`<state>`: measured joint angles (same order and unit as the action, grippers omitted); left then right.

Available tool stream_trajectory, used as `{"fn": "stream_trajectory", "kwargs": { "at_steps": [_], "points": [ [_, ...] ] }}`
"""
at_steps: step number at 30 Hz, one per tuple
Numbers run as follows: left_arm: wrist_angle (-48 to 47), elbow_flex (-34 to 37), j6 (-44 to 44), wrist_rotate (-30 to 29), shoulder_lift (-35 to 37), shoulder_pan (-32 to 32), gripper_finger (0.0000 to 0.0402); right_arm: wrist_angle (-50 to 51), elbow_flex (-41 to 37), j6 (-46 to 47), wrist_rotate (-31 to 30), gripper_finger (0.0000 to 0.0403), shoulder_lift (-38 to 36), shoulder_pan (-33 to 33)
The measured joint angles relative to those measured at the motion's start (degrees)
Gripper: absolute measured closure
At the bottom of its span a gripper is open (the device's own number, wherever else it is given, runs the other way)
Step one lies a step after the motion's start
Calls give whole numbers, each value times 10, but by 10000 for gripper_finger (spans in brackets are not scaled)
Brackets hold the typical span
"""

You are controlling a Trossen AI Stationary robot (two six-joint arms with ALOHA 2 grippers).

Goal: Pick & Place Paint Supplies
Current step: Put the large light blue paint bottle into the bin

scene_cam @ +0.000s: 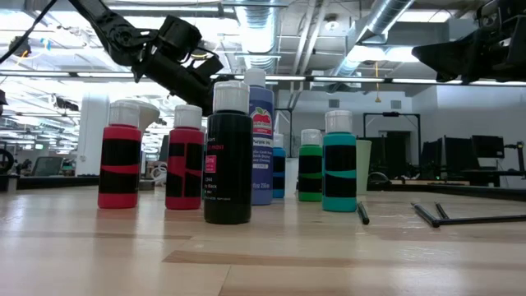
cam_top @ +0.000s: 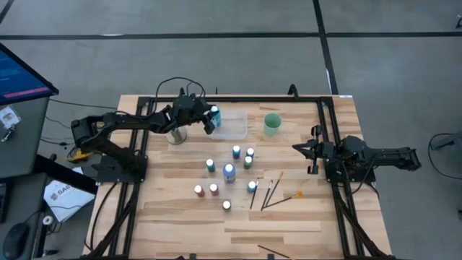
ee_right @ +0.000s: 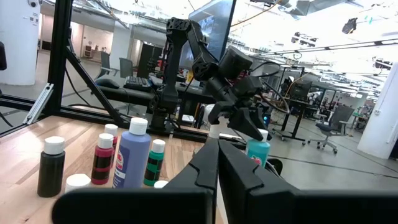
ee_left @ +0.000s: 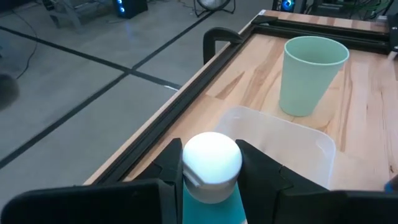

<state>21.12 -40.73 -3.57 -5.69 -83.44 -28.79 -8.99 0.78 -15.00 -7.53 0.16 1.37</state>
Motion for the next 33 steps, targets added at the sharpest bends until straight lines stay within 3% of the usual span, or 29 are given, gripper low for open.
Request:
{"fn": "stream_trajectory", "kwargs": {
  "at_steps": [15, 24, 33],
  "points": [
    [5, -1, 0, -3, 1, -2, 263, 0, 0, 0, 0, 397, 0, 0],
    [3, -1, -11, -13, 6, -6, 255, -10, 0, 12, -1, 396, 0, 0],
    [-9, -8, -54, -13, 128, 14, 191, -106, 0, 15, -18, 339, 0, 0]
  ]
}}
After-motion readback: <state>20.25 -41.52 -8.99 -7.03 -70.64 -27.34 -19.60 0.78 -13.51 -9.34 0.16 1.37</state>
